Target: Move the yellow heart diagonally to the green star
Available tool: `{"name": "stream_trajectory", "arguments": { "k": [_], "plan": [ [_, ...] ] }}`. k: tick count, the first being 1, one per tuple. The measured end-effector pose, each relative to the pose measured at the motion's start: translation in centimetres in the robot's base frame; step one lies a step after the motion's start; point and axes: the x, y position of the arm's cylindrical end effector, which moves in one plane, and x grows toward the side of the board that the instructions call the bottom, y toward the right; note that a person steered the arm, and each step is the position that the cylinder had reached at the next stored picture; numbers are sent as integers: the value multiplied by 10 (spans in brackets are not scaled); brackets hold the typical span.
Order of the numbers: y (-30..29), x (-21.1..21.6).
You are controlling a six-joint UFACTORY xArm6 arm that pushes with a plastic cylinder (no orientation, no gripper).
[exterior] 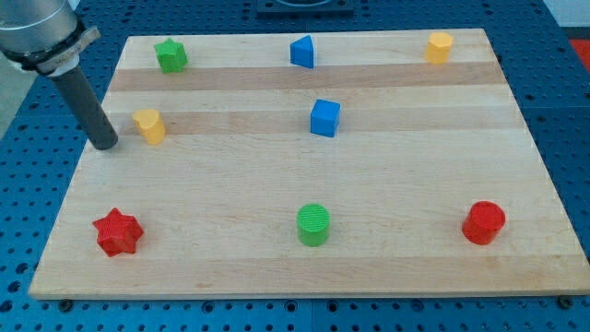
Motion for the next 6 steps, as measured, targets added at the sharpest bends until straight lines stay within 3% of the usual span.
{"name": "stream_trajectory", "arguments": {
  "k": [3,6],
  "plan": [
    [64,-22],
    [77,-62]
  ]
}}
